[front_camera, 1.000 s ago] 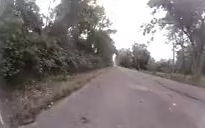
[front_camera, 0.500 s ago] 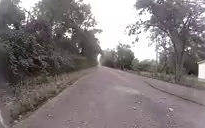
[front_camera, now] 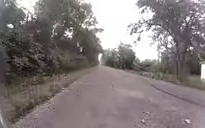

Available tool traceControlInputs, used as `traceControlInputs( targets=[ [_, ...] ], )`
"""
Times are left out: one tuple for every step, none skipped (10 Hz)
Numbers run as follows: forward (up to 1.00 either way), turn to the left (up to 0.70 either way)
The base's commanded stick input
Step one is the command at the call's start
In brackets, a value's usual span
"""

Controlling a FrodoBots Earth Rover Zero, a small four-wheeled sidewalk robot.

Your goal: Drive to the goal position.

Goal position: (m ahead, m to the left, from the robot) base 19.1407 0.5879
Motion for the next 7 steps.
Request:
traceControlInputs(
  targets=[
    [0.7,0.0],
    [0.7,0.0],
    [0.7,0.0],
    [0.7,0.0],
    [0.7,0.0],
    [0.7,0.0],
    [0.7,0.0]
  ],
)
